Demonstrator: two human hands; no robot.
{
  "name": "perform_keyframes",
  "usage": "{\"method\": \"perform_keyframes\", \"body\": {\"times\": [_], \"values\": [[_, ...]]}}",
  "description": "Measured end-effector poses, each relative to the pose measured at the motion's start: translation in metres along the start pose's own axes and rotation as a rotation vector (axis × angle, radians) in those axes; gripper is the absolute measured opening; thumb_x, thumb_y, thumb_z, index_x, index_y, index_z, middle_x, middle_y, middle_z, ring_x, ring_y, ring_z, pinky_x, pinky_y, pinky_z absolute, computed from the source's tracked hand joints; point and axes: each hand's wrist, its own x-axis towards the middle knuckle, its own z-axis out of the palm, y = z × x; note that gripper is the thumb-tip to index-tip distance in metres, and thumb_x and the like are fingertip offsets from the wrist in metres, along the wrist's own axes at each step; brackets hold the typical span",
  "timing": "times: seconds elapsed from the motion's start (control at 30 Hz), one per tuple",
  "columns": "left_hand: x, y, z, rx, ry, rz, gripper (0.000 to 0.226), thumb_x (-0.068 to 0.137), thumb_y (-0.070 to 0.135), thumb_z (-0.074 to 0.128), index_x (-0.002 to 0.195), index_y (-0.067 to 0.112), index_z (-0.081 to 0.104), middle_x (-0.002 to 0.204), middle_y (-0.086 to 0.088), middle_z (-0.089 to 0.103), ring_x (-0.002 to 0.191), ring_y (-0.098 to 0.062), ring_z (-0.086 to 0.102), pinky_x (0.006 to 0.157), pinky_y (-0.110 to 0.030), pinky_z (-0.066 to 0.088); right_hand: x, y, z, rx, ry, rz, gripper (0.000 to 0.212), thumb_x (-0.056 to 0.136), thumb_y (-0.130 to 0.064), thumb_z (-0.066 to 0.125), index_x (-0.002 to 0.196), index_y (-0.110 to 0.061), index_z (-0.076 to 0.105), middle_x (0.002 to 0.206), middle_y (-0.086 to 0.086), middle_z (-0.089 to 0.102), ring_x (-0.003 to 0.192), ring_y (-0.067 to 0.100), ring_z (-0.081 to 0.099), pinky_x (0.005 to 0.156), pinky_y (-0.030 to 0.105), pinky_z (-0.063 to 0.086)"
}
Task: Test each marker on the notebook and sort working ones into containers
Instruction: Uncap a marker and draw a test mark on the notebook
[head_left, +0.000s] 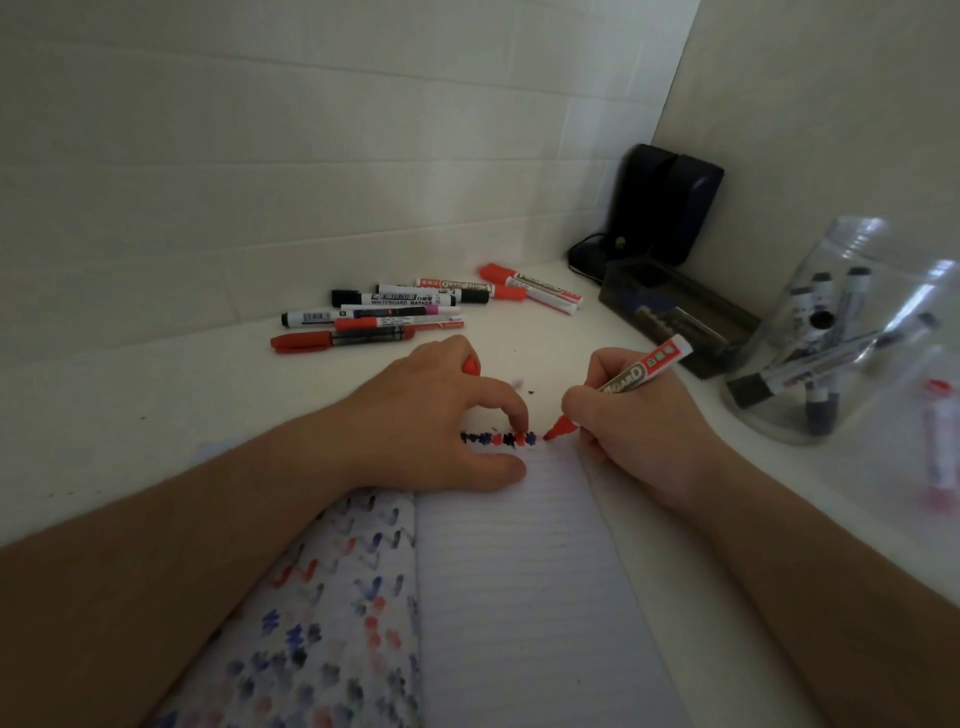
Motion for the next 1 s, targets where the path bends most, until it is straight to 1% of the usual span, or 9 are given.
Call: {"method": "perform_keyframes", "body": {"times": [0.17, 0.3, 0.4, 0.53, 0.63, 0.73, 0.83, 0.93, 1.0], "values": [[-0.0006, 0.0011, -0.0003, 0.001, -0.002, 0.002, 0.042, 0.076, 0.078, 0.062, 0.115, 0.064, 0.055, 0.106, 0.018, 0.036, 0.102, -0.005, 0.039, 0.087, -0.032, 0.045, 0.0006, 0.0021, -0.0017, 0.064, -0.026, 0.032, 0.024, 0.086, -0.01, 0.073, 0.069, -0.013, 0.056, 0.065, 0.009, 0.067, 0.056, 0.015, 0.063, 0.066, 0.036, 0.055], [-0.0016, 0.0012, -0.0003, -0.006, 0.002, 0.003, 0.042, 0.075, 0.079, 0.062, 0.114, 0.064, 0.055, 0.106, 0.019, 0.036, 0.104, -0.006, 0.04, 0.09, -0.035, 0.046, -0.0012, 0.0014, -0.0013, 0.04, -0.034, -0.002, 0.024, 0.082, -0.01, 0.074, 0.067, -0.014, 0.056, 0.071, 0.02, 0.067, 0.061, 0.022, 0.064, 0.069, 0.042, 0.057], [-0.0019, 0.0014, -0.0009, -0.009, -0.002, 0.004, 0.041, 0.076, 0.078, 0.062, 0.114, 0.064, 0.055, 0.106, 0.019, 0.037, 0.103, -0.005, 0.039, 0.09, -0.035, 0.047, -0.0006, 0.0021, -0.0015, 0.06, -0.05, 0.008, 0.033, 0.081, -0.009, 0.073, 0.059, -0.02, 0.053, 0.064, 0.013, 0.062, 0.061, 0.023, 0.061, 0.065, 0.039, 0.054], [-0.0019, 0.0026, -0.0018, -0.002, -0.013, 0.0, 0.041, 0.076, 0.078, 0.062, 0.114, 0.064, 0.055, 0.107, 0.02, 0.036, 0.105, -0.006, 0.039, 0.091, -0.035, 0.047, 0.003, 0.0054, -0.0022, 0.089, -0.033, 0.036, 0.025, 0.087, -0.011, 0.073, 0.069, -0.015, 0.056, 0.068, 0.01, 0.067, 0.058, 0.017, 0.062, 0.063, 0.033, 0.052], [-0.0023, 0.0036, -0.0025, -0.003, -0.016, -0.005, 0.041, 0.076, 0.078, 0.062, 0.114, 0.064, 0.055, 0.107, 0.02, 0.036, 0.104, -0.005, 0.04, 0.091, -0.036, 0.047, 0.0033, 0.0062, -0.0015, 0.081, -0.026, 0.03, 0.024, 0.087, -0.012, 0.073, 0.07, -0.014, 0.056, 0.07, 0.012, 0.068, 0.059, 0.017, 0.063, 0.066, 0.035, 0.054], [-0.0026, 0.0036, -0.0021, -0.009, -0.014, -0.005, 0.041, 0.076, 0.078, 0.062, 0.114, 0.064, 0.055, 0.106, 0.02, 0.036, 0.103, -0.005, 0.04, 0.09, -0.036, 0.048, 0.0027, 0.005, -0.0011, 0.083, -0.043, 0.014, 0.031, 0.083, -0.01, 0.073, 0.061, -0.019, 0.052, 0.063, 0.01, 0.061, 0.059, 0.02, 0.059, 0.065, 0.038, 0.054], [-0.0023, 0.0034, -0.0017, -0.01, -0.009, -0.007, 0.045, 0.076, 0.078, 0.062, 0.117, 0.064, 0.052, 0.106, 0.021, 0.036, 0.103, -0.005, 0.04, 0.09, -0.035, 0.047, 0.0037, 0.004, -0.0011, 0.088, -0.053, 0.023, 0.038, 0.081, -0.008, 0.072, 0.054, -0.023, 0.049, 0.059, 0.006, 0.055, 0.057, 0.021, 0.054, 0.059, 0.034, 0.05], [-0.0042, 0.0024, -0.0011, -0.05, 0.032, -0.001, 0.055, 0.08, 0.068, 0.066, 0.128, 0.061, 0.039, 0.11, 0.018, 0.041, 0.106, -0.007, 0.042, 0.088, -0.034, 0.044, 0.0044, 0.0027, -0.0044, 0.338, -0.027, 0.076, 0.043, 0.086, -0.002, 0.068, 0.052, -0.023, 0.051, 0.053, 0.005, 0.054, 0.047, 0.018, 0.046, 0.044, 0.026, 0.04], [-0.0044, 0.0013, 0.0008, -0.129, 0.103, 0.006, 0.049, 0.091, 0.046, 0.064, 0.129, 0.051, 0.034, 0.111, 0.015, 0.046, 0.104, -0.005, 0.045, 0.086, -0.033, 0.043, 0.0049, 0.0025, -0.0098, 0.53, -0.026, 0.101, 0.042, 0.092, -0.002, 0.067, 0.056, -0.022, 0.055, 0.054, 0.006, 0.051, 0.045, 0.017, 0.039, 0.04, 0.024, 0.032]]}}
